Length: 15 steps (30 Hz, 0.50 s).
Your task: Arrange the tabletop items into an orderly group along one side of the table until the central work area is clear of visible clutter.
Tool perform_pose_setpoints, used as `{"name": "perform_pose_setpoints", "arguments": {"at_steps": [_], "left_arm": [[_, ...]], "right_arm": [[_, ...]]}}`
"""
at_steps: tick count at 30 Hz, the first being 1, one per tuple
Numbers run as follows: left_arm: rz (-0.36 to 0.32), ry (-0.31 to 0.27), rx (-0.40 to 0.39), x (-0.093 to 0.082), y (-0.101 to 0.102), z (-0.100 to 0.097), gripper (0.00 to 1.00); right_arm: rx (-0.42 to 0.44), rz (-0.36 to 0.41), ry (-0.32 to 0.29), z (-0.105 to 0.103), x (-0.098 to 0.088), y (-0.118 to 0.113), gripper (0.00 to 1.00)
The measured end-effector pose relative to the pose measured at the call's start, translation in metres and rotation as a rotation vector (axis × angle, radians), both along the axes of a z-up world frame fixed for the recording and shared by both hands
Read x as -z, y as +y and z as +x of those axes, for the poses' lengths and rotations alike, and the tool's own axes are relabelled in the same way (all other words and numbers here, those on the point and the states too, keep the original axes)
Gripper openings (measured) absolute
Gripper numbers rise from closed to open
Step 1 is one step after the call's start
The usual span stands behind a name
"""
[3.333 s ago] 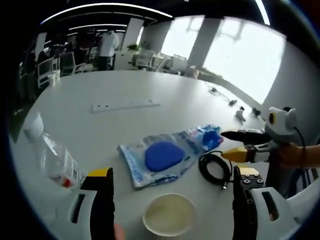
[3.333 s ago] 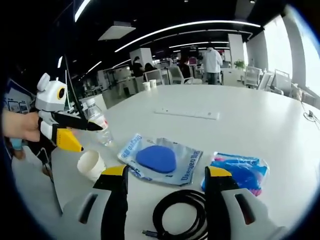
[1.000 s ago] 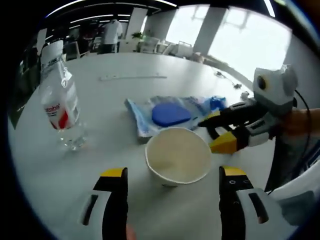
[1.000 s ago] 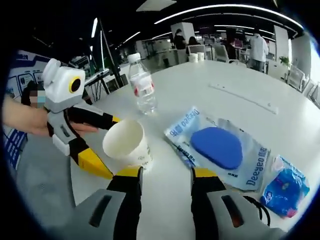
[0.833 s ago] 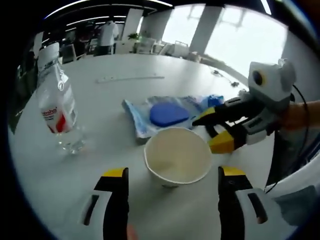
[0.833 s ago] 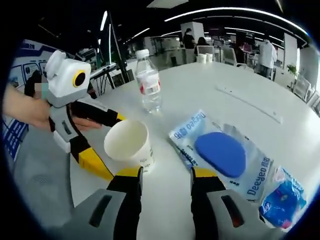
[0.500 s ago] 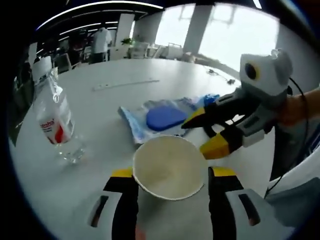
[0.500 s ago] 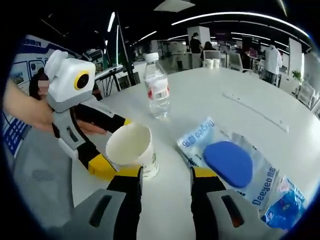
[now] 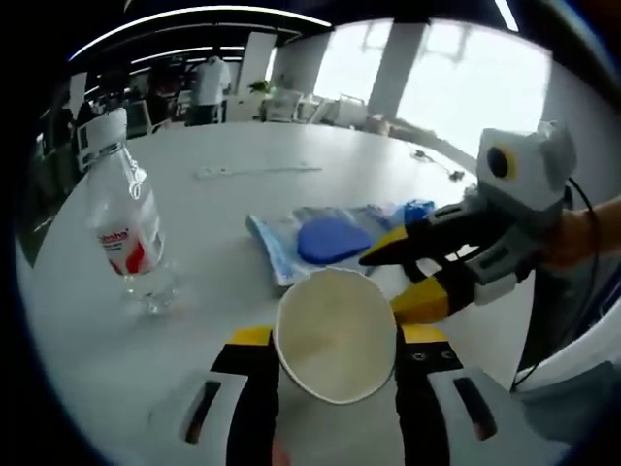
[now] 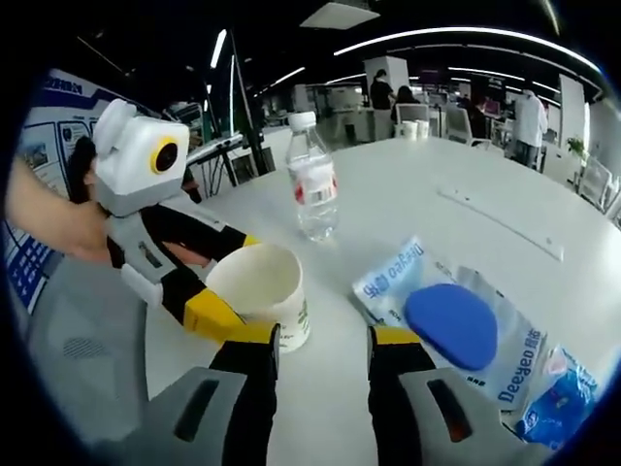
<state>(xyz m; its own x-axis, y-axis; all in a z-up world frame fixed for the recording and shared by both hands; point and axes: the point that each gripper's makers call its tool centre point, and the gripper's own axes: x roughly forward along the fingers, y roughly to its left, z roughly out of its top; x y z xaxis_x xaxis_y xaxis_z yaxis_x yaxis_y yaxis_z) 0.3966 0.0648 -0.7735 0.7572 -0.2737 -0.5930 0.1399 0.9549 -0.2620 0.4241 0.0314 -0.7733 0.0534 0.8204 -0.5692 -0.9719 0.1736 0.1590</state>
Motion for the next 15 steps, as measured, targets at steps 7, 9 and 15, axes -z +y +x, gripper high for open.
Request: {"name": "perform_pose_setpoints", "arguments": {"at_steps": [7, 9, 15], "left_arm": [[0.007, -0.021, -0.091, -0.007, 0.024, 0.006, 0.43], [0.005, -0.026, -0.115, -0.010, 0.030, 0.009, 0.43], [0.006, -0.049, -0.146, -0.019, 0.041, 0.021, 0.43]], "right_arm": [[0.092, 0.011, 0.030, 0.011, 0.002, -0.015, 0.35], [0.116, 0.012, 0.040, 0.014, 0.003, -0.022, 0.35], [0.161, 0.008, 0.055, 0.017, 0.007, -0.039, 0.36]]}}
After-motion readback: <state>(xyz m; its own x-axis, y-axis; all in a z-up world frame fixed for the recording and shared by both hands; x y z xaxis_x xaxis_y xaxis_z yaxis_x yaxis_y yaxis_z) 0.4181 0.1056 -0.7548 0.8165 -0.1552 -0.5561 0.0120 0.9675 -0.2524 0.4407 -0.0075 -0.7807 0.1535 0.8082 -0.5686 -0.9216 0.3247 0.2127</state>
